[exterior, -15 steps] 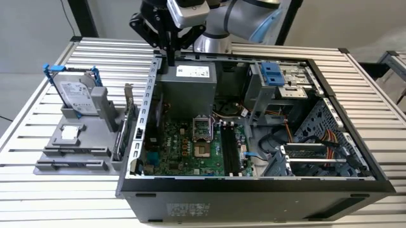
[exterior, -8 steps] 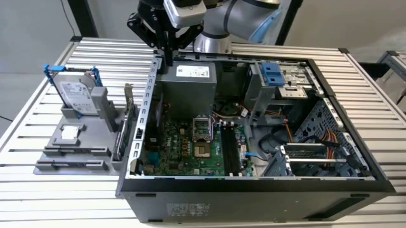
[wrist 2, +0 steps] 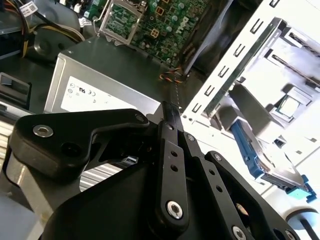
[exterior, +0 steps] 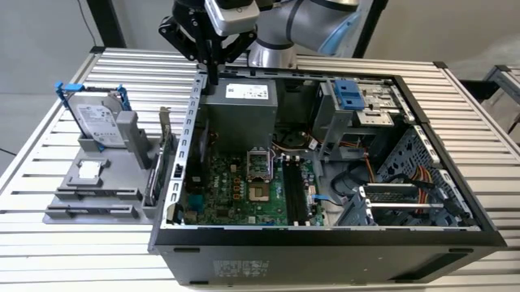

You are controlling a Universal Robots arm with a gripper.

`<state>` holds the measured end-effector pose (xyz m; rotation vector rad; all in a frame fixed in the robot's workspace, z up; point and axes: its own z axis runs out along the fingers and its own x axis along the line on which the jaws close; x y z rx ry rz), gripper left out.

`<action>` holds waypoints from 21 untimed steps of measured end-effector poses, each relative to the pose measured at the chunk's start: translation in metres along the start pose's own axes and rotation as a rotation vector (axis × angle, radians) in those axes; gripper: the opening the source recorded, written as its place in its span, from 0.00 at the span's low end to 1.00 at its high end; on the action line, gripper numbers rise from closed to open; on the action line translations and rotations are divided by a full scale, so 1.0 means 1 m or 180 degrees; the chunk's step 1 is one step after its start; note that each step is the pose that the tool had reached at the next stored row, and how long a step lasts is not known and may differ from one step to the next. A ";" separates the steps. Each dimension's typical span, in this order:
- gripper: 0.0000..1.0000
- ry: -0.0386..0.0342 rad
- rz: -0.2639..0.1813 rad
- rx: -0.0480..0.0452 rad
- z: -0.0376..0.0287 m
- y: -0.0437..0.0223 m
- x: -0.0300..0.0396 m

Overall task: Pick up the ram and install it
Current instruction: 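Reach for the ram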

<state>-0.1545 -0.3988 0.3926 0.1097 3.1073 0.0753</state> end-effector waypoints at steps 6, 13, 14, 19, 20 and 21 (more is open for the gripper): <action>0.00 0.0000 0.0000 0.0000 -0.0001 -0.0003 0.0040; 0.00 0.0000 0.0000 0.0000 -0.0003 -0.0006 0.0091; 0.00 0.0000 0.0000 0.0000 -0.0003 -0.0007 0.0098; 0.00 0.0000 0.0000 0.0000 -0.0004 -0.0009 0.0134; 0.00 0.0000 0.0000 0.0000 -0.0005 -0.0010 0.0141; 0.00 0.0000 0.0000 0.0000 -0.0004 -0.0010 0.0148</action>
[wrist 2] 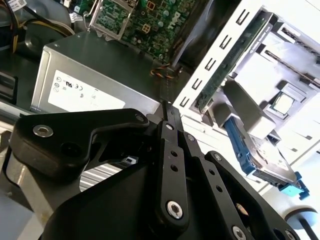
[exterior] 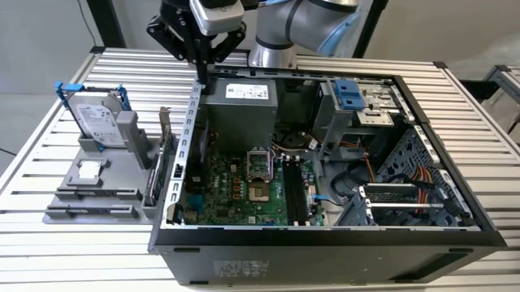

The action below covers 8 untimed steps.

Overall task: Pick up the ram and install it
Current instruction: 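Reach for the ram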

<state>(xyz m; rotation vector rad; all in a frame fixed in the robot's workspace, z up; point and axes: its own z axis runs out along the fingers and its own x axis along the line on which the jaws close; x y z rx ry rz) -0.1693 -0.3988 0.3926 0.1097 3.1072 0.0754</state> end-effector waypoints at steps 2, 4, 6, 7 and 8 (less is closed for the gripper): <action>0.00 0.0000 0.0000 0.0000 -0.0001 -0.0001 0.0015; 0.00 0.0000 0.0000 0.0000 -0.0001 -0.0002 0.0030; 0.00 0.0000 0.0000 0.0000 -0.0002 -0.0003 0.0045; 0.00 0.0000 0.0000 0.0000 -0.0002 -0.0004 0.0052; 0.00 0.0000 0.0000 0.0000 -0.0002 -0.0004 0.0059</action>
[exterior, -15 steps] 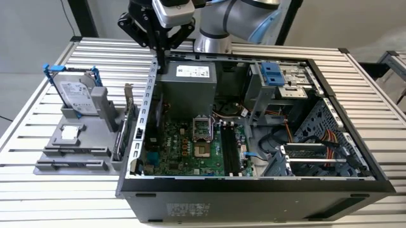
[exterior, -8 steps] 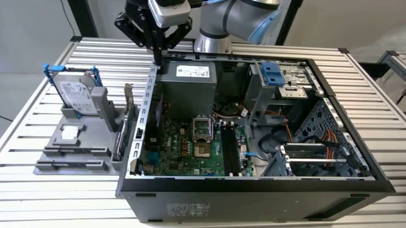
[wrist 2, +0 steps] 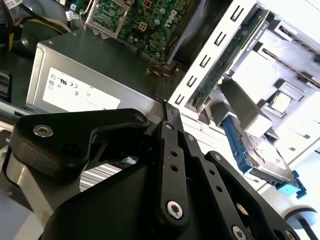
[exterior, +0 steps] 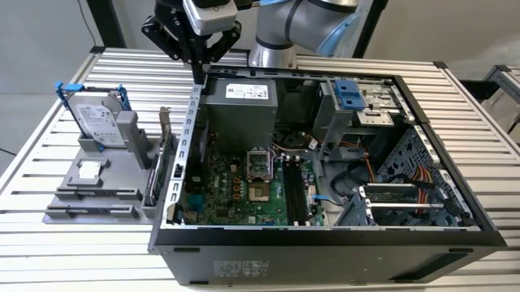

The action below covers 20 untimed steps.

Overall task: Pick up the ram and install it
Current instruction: 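Reach for the ram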

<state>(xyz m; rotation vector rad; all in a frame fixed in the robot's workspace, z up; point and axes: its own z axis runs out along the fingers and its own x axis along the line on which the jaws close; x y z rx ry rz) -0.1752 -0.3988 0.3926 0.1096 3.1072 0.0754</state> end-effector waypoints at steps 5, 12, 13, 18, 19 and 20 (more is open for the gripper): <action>0.00 0.0000 0.0000 0.0000 -0.0001 -0.0002 0.0032; 0.00 0.0000 0.0000 0.0000 -0.0003 -0.0005 0.0077; 0.00 0.0000 0.0000 0.0000 -0.0003 -0.0006 0.0083; 0.00 0.0000 0.0000 0.0000 -0.0004 -0.0008 0.0113; 0.00 0.0000 0.0000 0.0000 -0.0004 -0.0008 0.0119; 0.00 0.0000 0.0000 0.0000 -0.0004 -0.0009 0.0125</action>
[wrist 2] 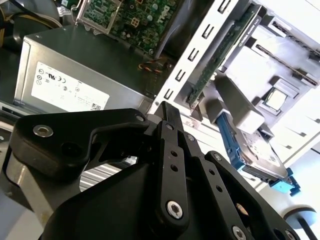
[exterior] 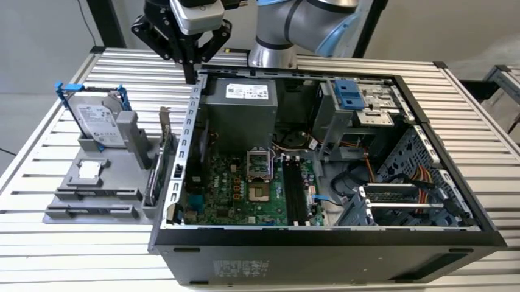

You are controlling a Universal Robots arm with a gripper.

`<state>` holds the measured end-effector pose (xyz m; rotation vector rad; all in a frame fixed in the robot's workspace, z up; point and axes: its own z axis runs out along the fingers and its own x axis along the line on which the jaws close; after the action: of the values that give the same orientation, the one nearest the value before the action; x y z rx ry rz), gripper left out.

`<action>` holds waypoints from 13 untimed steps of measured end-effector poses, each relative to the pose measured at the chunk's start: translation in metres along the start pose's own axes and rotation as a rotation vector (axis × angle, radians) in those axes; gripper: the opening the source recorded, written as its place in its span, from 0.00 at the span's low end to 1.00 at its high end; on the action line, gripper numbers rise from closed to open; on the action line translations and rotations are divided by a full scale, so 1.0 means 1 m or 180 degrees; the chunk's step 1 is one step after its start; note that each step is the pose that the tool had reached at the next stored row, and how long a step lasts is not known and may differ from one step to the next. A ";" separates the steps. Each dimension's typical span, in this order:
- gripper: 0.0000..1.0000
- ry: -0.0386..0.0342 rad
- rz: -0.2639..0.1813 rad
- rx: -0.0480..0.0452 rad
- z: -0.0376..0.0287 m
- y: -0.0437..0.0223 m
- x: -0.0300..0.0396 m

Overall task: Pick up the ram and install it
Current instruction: 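Reach for the ram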

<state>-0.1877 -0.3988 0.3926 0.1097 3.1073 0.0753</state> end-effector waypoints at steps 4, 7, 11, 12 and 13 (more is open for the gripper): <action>0.00 0.0000 0.0000 0.0000 -0.0001 -0.0002 0.0023; 0.00 0.0000 0.0000 0.0000 -0.0002 -0.0003 0.0040; 0.00 0.0000 0.0000 0.0000 -0.0002 -0.0005 0.0064; 0.00 0.0000 0.0000 0.0000 -0.0003 -0.0005 0.0070; 0.00 0.0000 0.0000 0.0000 -0.0003 -0.0005 0.0076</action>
<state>-0.1954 -0.3988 0.3926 0.1097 3.1073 0.0753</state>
